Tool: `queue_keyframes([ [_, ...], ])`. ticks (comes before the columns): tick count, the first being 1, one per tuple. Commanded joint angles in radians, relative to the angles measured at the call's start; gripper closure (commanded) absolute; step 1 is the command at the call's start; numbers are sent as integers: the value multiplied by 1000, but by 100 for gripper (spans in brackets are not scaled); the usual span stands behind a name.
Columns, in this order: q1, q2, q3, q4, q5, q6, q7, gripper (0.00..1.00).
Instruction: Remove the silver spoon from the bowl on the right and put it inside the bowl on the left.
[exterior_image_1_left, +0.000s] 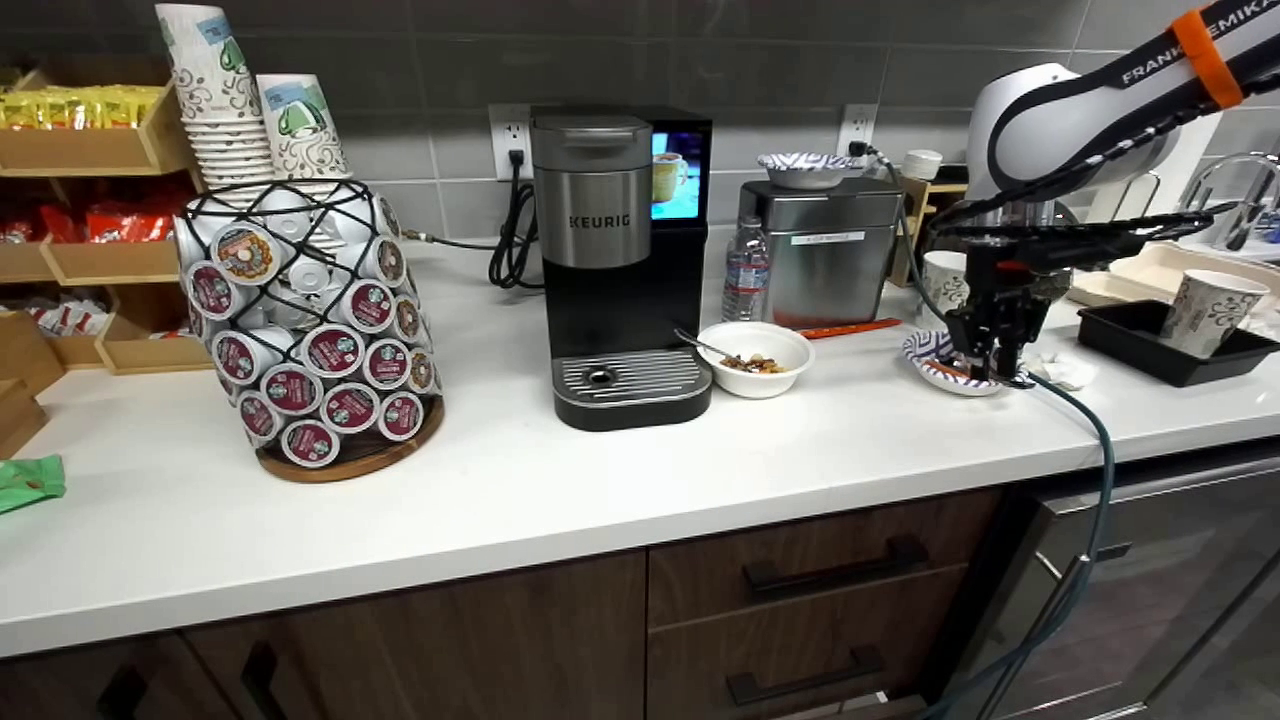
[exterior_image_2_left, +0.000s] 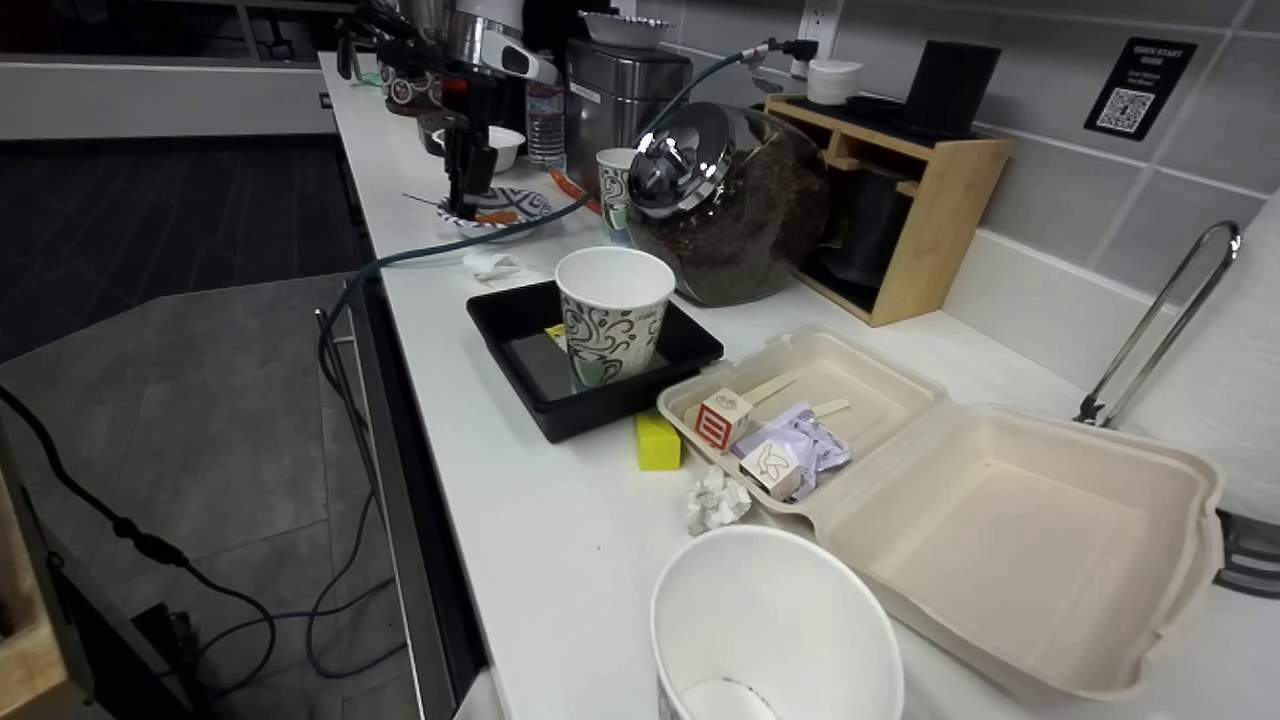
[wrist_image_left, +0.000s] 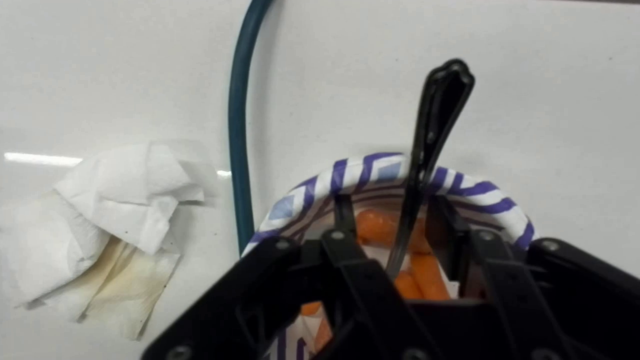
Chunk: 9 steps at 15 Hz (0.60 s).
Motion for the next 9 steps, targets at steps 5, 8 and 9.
queue_keyframes([
  [5, 3, 32, -1, 25, 20, 29, 3, 100],
  [8, 4, 3, 1, 9, 22, 40, -1, 98],
  [9, 6, -11, 2, 0, 21, 48, -3, 98],
])
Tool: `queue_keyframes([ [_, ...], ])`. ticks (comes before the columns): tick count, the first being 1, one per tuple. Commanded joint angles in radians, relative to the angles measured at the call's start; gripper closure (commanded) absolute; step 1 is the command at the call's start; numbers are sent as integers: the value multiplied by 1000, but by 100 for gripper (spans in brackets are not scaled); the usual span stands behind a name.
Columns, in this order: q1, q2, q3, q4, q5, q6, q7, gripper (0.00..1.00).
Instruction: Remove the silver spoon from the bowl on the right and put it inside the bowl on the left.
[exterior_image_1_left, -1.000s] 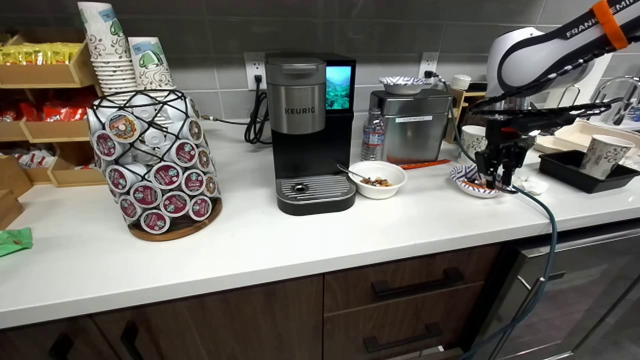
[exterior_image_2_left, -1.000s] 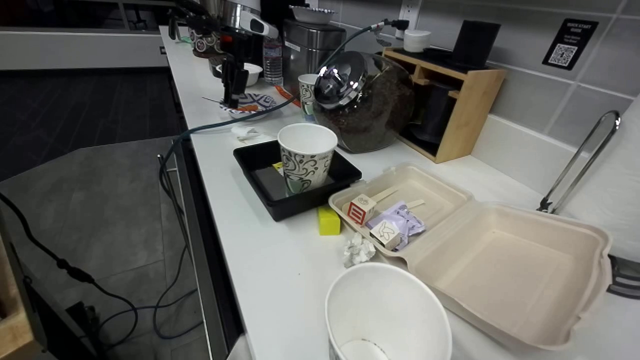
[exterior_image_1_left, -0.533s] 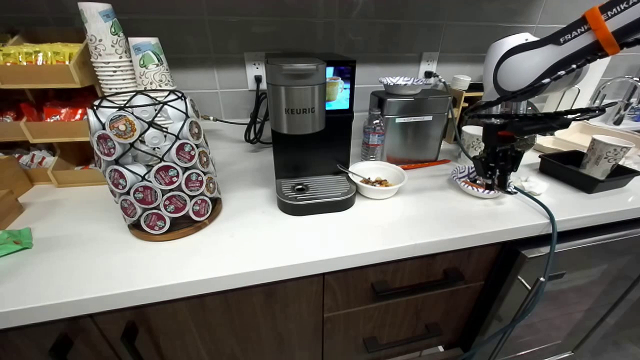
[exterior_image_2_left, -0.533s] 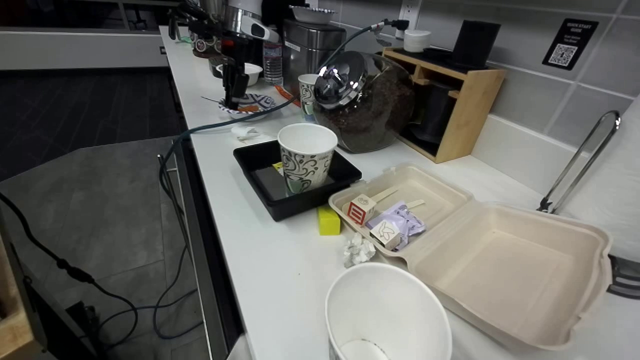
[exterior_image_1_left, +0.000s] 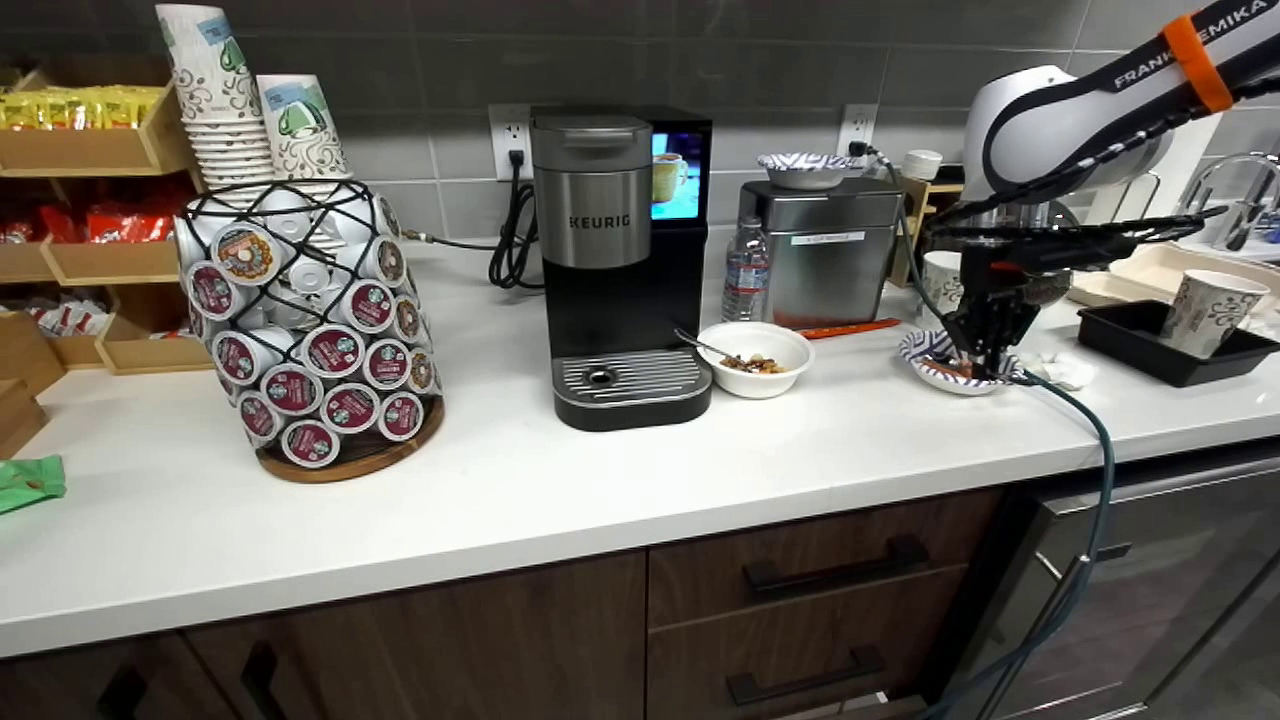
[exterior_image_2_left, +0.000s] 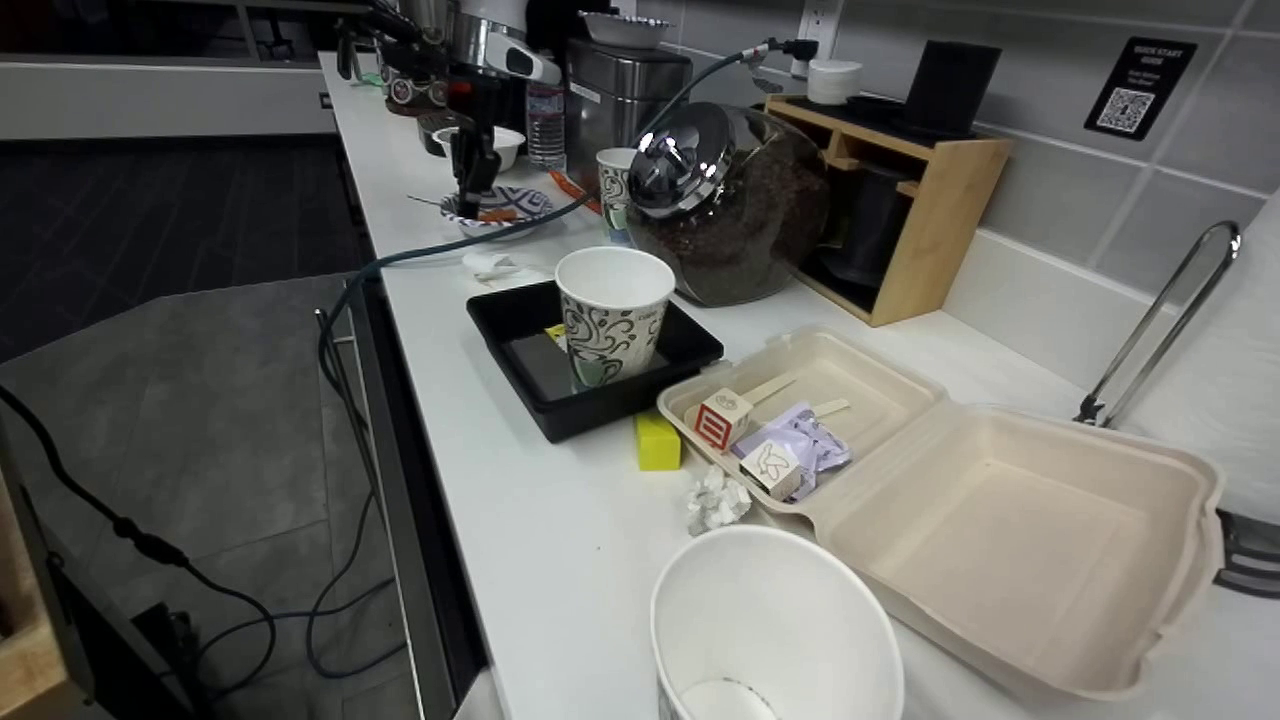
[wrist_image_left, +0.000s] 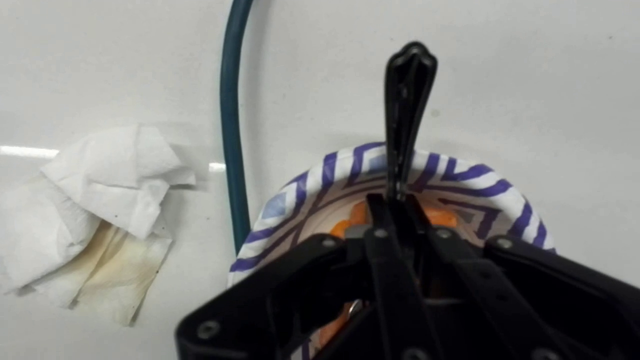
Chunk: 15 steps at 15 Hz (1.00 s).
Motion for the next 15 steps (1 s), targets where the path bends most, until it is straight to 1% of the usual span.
queue_keyframes([
  [1, 11, -44, 3, -28, 10, 38, -3, 98],
  [2, 17, -60, 3, -37, 2, 38, -2, 98],
  [5, 39, -94, -4, -44, -37, -13, 17, 98],
  [8, 44, -121, 6, -57, -45, -33, -11, 98],
  [12, 47, -135, 33, -81, -20, 28, -63, 98],
  [15, 54, -123, 64, -71, -7, 26, -126, 98],
])
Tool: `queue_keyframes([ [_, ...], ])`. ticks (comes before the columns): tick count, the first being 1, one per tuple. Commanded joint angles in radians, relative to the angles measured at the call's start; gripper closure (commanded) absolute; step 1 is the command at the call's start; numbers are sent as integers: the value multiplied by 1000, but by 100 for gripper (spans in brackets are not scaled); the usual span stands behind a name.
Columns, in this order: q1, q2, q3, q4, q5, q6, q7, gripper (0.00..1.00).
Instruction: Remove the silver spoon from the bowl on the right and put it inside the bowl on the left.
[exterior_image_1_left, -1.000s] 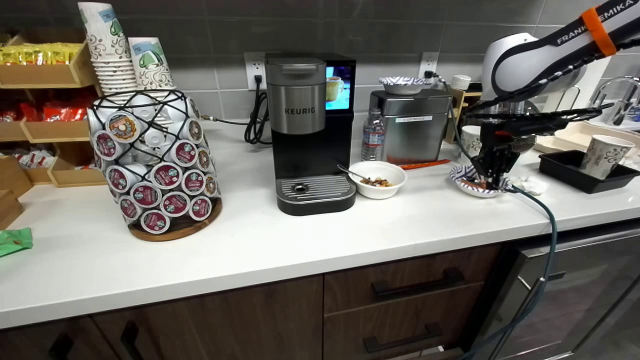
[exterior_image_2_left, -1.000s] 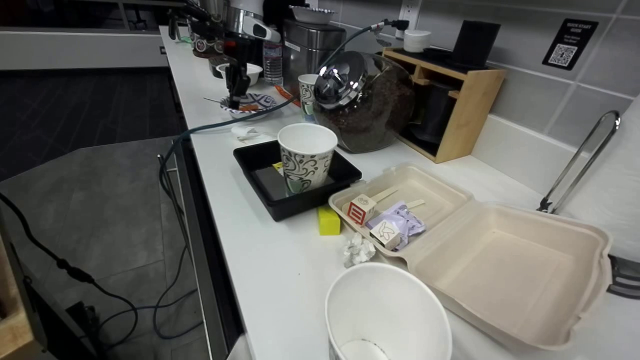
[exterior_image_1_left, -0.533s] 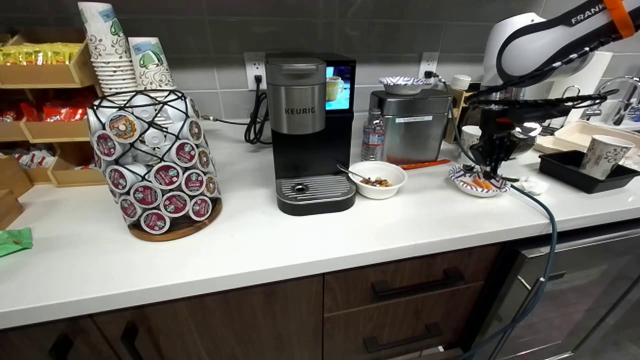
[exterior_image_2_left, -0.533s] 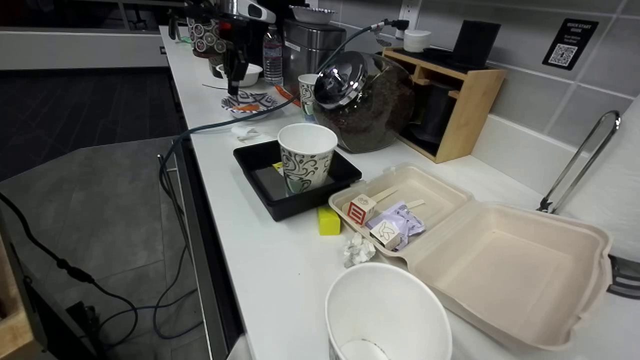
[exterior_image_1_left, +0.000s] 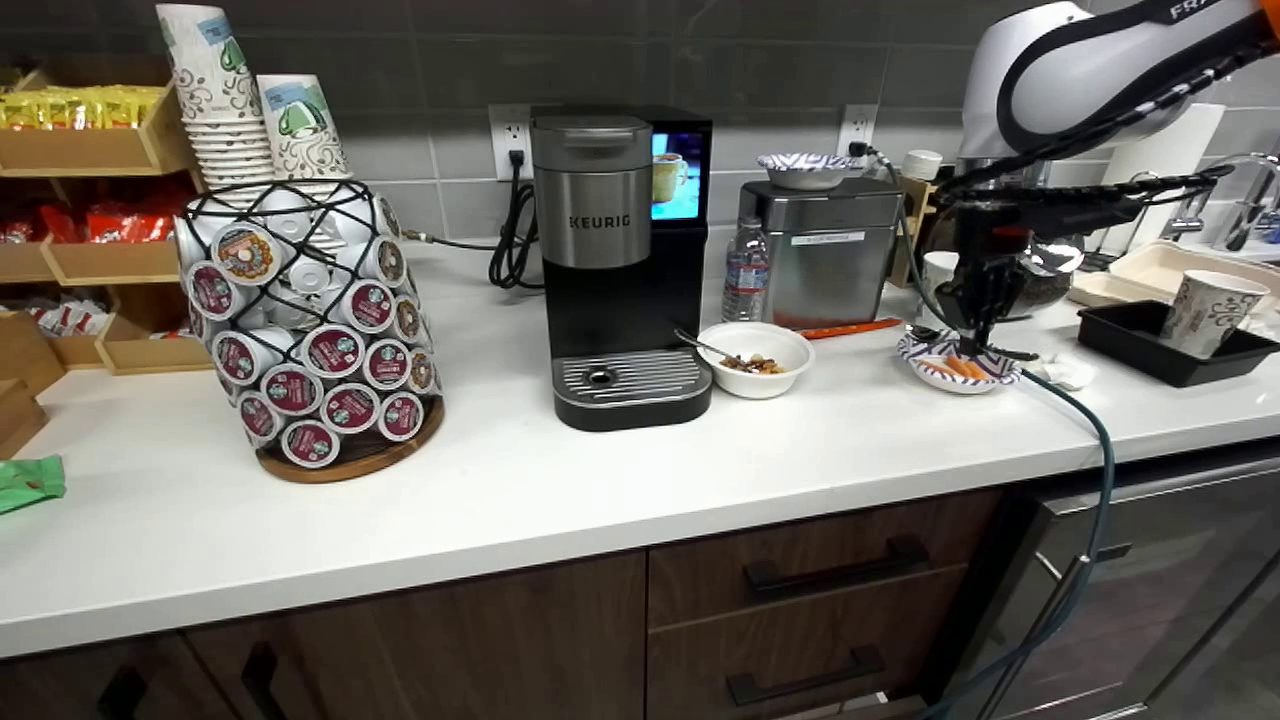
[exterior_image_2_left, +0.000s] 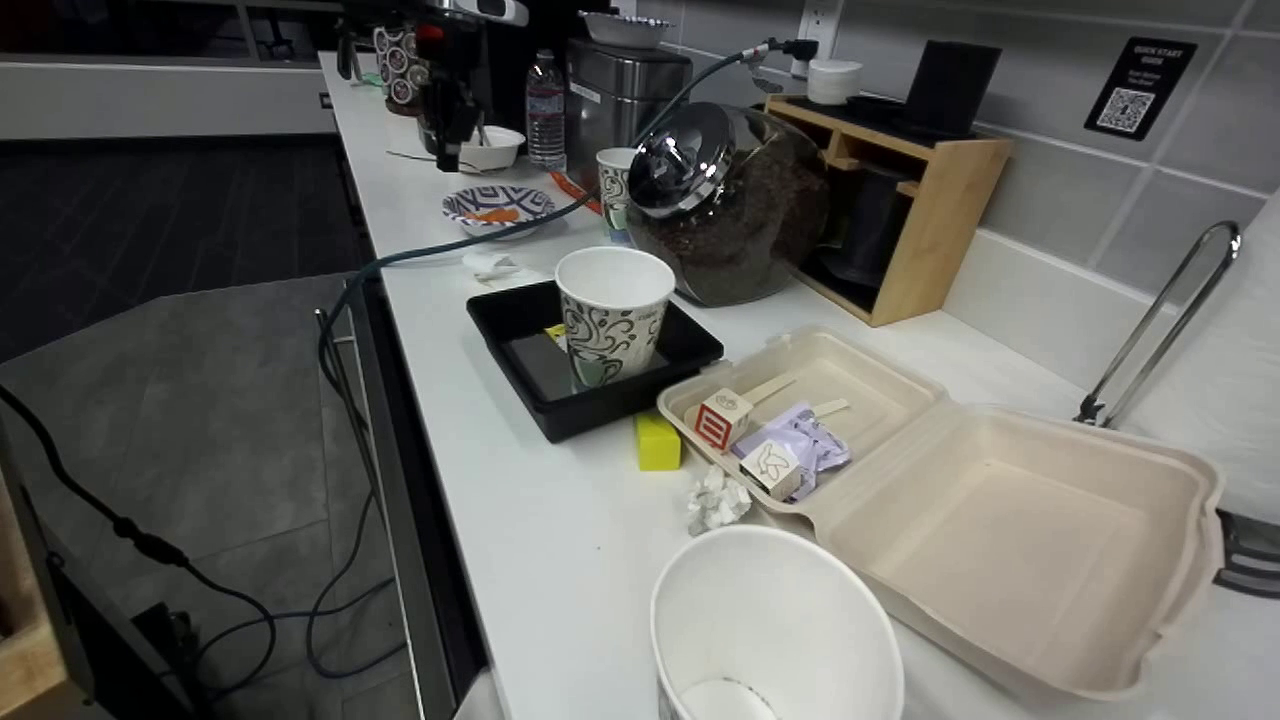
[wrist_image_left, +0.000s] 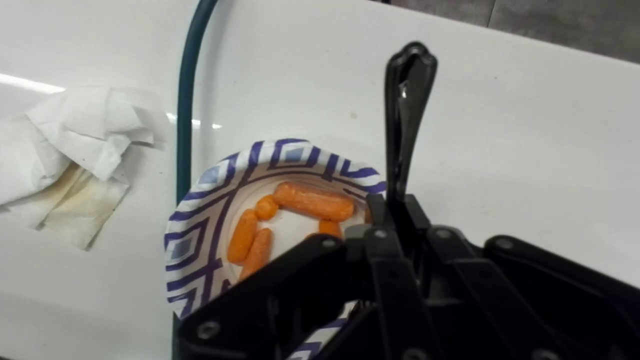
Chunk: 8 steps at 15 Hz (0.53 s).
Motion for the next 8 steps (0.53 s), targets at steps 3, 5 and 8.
queue_keyframes([
  [3, 17, -11, 65, -10, 46, -6, -151, 98],
  [5, 5, -21, 90, -9, 81, -58, -245, 98],
  [8, 13, -35, 100, 8, 68, -151, -322, 98],
])
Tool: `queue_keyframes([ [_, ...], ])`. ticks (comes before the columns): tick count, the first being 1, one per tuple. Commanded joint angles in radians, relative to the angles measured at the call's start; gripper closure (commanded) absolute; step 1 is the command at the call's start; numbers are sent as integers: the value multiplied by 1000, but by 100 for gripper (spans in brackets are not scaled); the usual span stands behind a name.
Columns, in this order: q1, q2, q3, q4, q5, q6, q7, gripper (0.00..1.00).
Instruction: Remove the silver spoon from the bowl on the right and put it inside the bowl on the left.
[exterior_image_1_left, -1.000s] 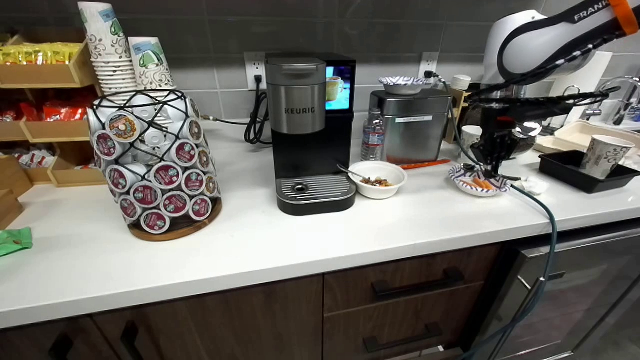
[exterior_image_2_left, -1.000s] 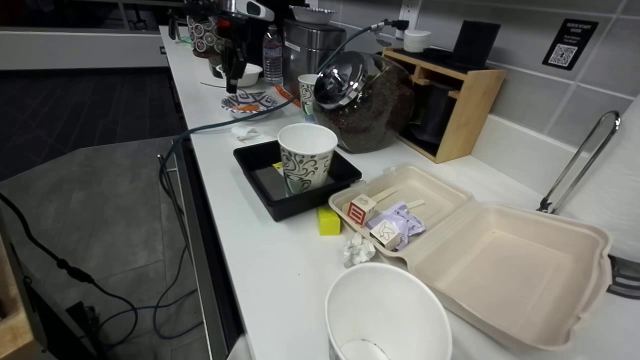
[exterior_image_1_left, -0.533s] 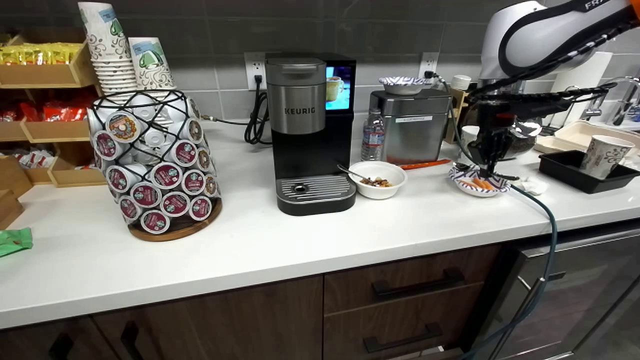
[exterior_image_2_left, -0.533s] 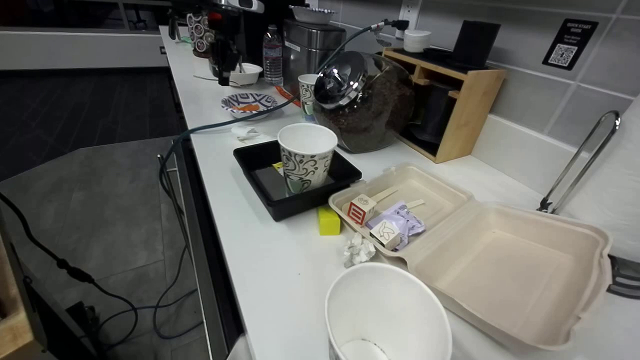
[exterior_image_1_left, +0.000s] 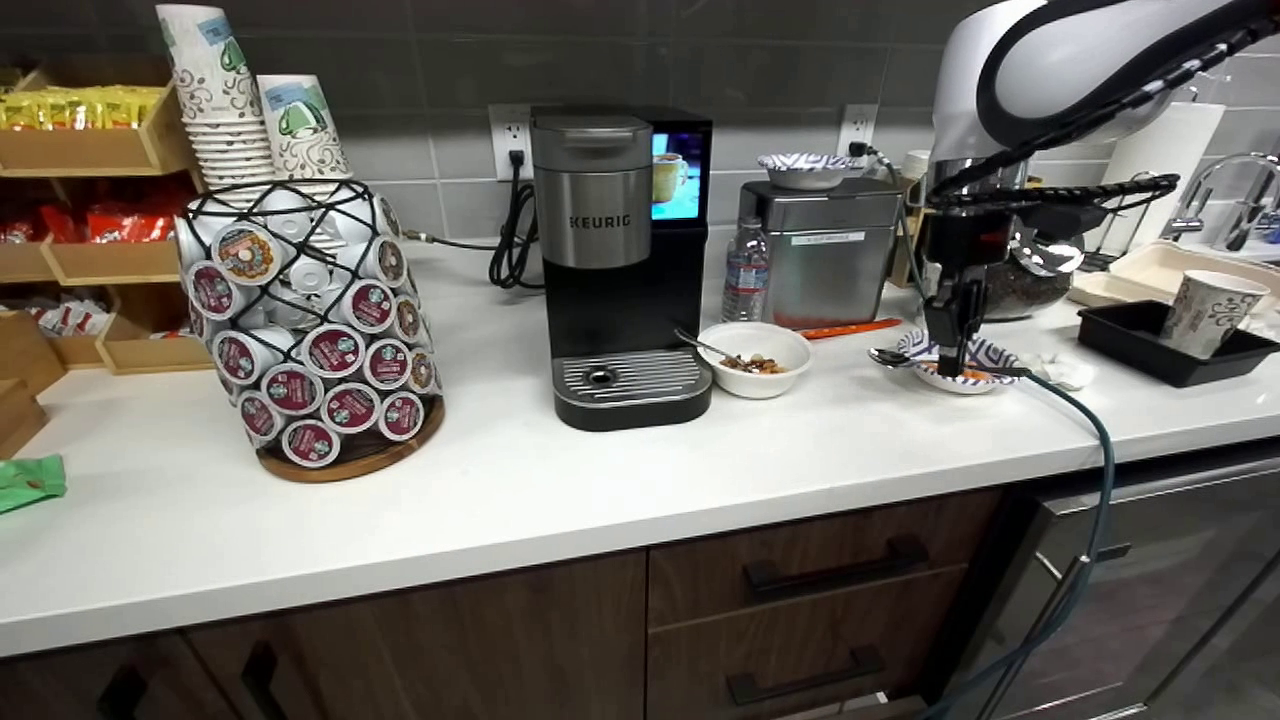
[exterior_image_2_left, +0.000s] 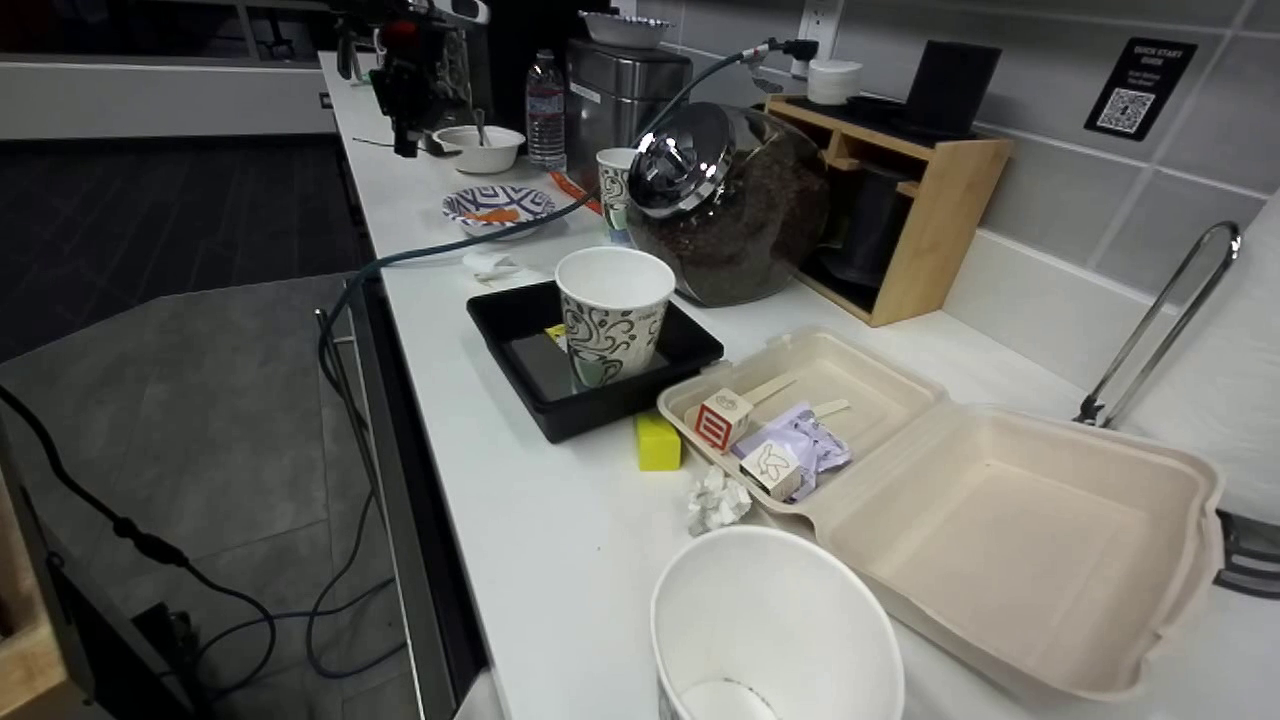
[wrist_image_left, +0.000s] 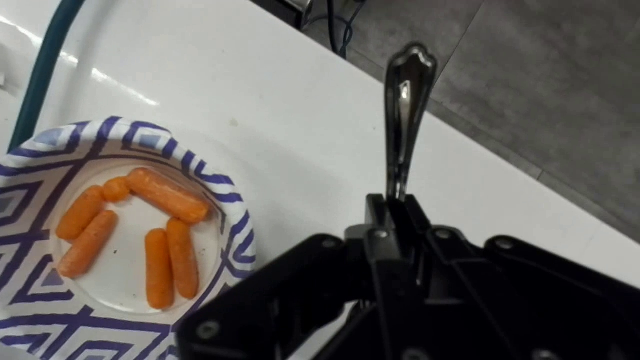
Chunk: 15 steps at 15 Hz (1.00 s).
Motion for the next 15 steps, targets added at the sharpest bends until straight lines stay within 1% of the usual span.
queue_keyframes([
  [1, -5, -39, 7, 8, 8, -116, -104, 98],
  [2, 5, -10, -2, 11, 2, -64, -54, 90],
  [4, 4, -26, -2, 13, 2, -93, -78, 90],
  [5, 3, -31, -2, 13, 1, -96, -84, 98],
  [6, -3, -26, 4, 5, 38, -59, -89, 98],
  [10, 37, 40, 29, 89, 43, 70, -55, 98],
  [13, 65, 97, 41, 176, 22, 60, -43, 98],
  [15, 76, 152, 43, 261, 17, 20, -43, 98],
])
